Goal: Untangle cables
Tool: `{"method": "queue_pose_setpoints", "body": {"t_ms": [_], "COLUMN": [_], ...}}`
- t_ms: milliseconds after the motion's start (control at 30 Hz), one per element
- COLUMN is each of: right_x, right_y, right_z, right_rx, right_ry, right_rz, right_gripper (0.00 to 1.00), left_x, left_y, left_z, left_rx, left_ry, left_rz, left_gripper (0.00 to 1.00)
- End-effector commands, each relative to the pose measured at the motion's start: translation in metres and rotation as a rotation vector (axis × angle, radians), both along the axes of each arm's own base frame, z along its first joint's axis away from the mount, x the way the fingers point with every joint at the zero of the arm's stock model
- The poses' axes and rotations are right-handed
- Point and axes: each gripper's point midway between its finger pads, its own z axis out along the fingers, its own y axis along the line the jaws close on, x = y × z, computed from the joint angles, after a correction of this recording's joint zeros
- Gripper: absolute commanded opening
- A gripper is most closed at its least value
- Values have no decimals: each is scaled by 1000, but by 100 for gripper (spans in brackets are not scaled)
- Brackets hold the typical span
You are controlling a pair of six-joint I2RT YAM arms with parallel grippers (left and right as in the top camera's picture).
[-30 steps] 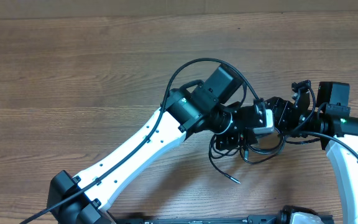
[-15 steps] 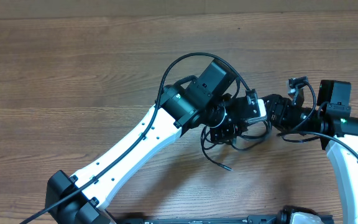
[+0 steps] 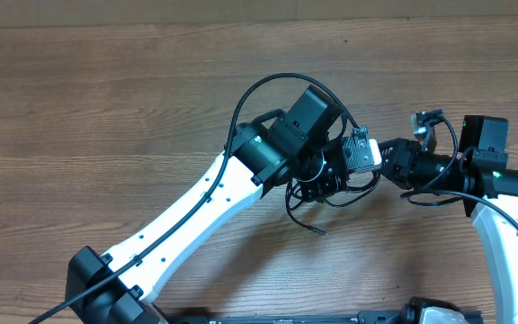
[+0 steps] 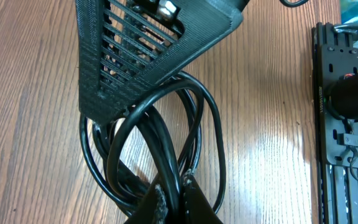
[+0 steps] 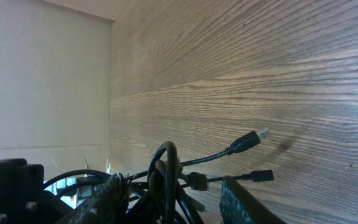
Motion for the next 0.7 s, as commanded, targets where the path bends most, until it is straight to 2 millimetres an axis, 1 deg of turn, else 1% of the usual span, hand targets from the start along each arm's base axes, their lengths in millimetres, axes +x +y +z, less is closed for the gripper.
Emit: {"method": "queue_pose_setpoints", "body": {"t_ms": [0, 33, 67, 100, 133, 267, 300, 333, 433, 600, 667], "right_x": [0, 0, 0, 0, 0, 2, 2, 1, -1, -1, -1], "right_y": [1, 1, 1, 1, 1, 1, 2, 6, 9, 9, 9], "right_z": [3, 3, 3, 3, 3, 5, 6, 12, 17, 16, 16], "right_rx": [2, 2, 2, 2, 2, 4, 9, 36, 47, 7, -5], "right_ry": [-18, -18, -18, -18, -18, -32, -40, -61, -110, -187, -207], "right_rz": [9, 9, 9, 9, 9, 12, 19, 39, 79, 124, 135], "right_gripper": [60, 68, 73, 77, 78, 79, 79, 79, 78, 78, 77], "left_x": [4, 4, 4, 3, 3, 5, 7, 11, 8, 0, -1], "left_y": [8, 10, 14, 17, 20, 31, 32, 32, 24, 8, 5], "left_z": [16, 14, 12, 10, 7, 2, 2, 4, 12, 27, 31], "left_rx": [-11, 1, 17, 30, 45, 58, 56, 37, -28, -127, -146], "left_ry": [-48, -45, -37, -26, -2, 99, 111, 131, 175, 207, 208], "left_rz": [17, 22, 28, 39, 66, 185, 206, 241, 216, 141, 128], "left_gripper": [4, 4, 4, 4, 4, 4, 4, 4, 4, 4, 4]}}
